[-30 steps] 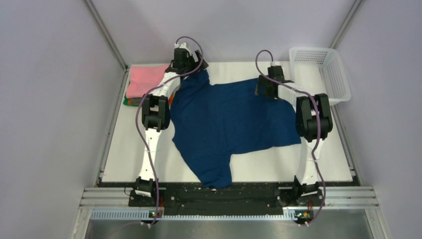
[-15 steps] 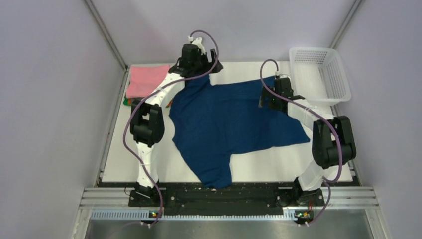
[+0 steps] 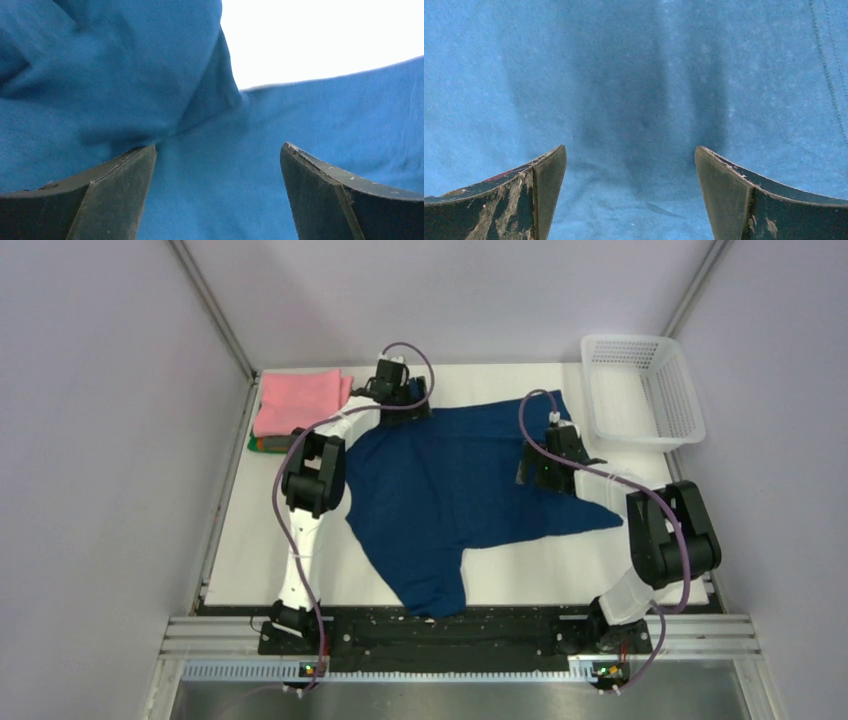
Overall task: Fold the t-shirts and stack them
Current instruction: Flatten out the tshirt
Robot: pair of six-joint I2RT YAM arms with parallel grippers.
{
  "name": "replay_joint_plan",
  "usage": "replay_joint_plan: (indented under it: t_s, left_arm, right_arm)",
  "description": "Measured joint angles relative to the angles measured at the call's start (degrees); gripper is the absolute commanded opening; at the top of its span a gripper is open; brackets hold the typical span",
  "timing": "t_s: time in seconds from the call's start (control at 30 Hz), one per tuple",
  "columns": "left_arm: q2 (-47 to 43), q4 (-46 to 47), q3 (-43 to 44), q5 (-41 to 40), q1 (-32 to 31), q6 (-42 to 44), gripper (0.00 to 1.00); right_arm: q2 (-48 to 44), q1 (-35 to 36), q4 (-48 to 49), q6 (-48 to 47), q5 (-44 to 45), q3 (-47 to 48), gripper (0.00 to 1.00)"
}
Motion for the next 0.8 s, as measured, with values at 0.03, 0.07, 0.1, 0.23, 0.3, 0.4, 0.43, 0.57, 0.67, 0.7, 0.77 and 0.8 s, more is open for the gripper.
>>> replay_joint_plan:
  t_s: [0.03,0.07,0.1,0.23,0.3,0.4,0.43,0.57,0.67,0.7,0.77,0.8]
  left_arm:
    - [1.4,-0.3,2.3,-0.5,0.5,0.0,0.99]
    - [3.3,-0.9,5.7,-1.4,0.9,0.0,0.99]
    - [5.1,-0.9,8.8,-1.7,1.4,0.0,0.99]
    - [13.6,-0.5,21.7,-0.5,4.0,-1.5,0.99]
    - [15.1,0.9,23.2,1.5,5.4,-3.3,0.99]
    - [15.1,1.9,23.2,2.9,6.5,-5.0,0.99]
    - [15.1,2.1,23.1,3.2,6.8,-5.3,0.99]
    - [14.5,2.1,22.7,6.1,7.2,-6.1,0.99]
    - [11.8,0.8,21.5,8.0,6.7,-6.0,0.99]
    - [10.3,0.4,20.4,8.1,6.3,-5.9,0.99]
    - [4.7,-0.6,15.3,8.0,5.3,-5.4,0.99]
    - [0.7,-0.3,10.8,7.5,4.5,-5.0,0.99]
  right_arm:
    - [-0.6,0.0,0.7,0.3,0.0,-0.8,0.99]
    - [-1.2,0.0,1.0,0.6,0.0,-1.5,0.99]
    - [-1.7,0.0,1.2,0.8,0.0,-2.2,0.99]
    - [-5.4,0.0,1.2,2.2,0.2,-5.9,0.99]
    - [-7.1,0.0,0.8,2.8,0.2,-7.5,0.99]
    - [-9.4,0.0,-0.3,3.6,0.1,-9.1,0.99]
    - [-10.1,0.0,-1.0,3.8,0.2,-9.4,0.99]
    - [-12.8,0.0,-5.2,4.4,1.7,-10.1,0.99]
    - [-15.5,0.0,-8.3,5.0,3.5,-9.5,0.99]
    - [-16.4,0.0,-8.9,5.3,4.0,-9.2,0.99]
    - [-18.4,-0.1,-9.7,6.0,4.6,-8.6,0.99]
    - [-19.4,-0.3,-9.7,6.3,4.8,-8.5,0.99]
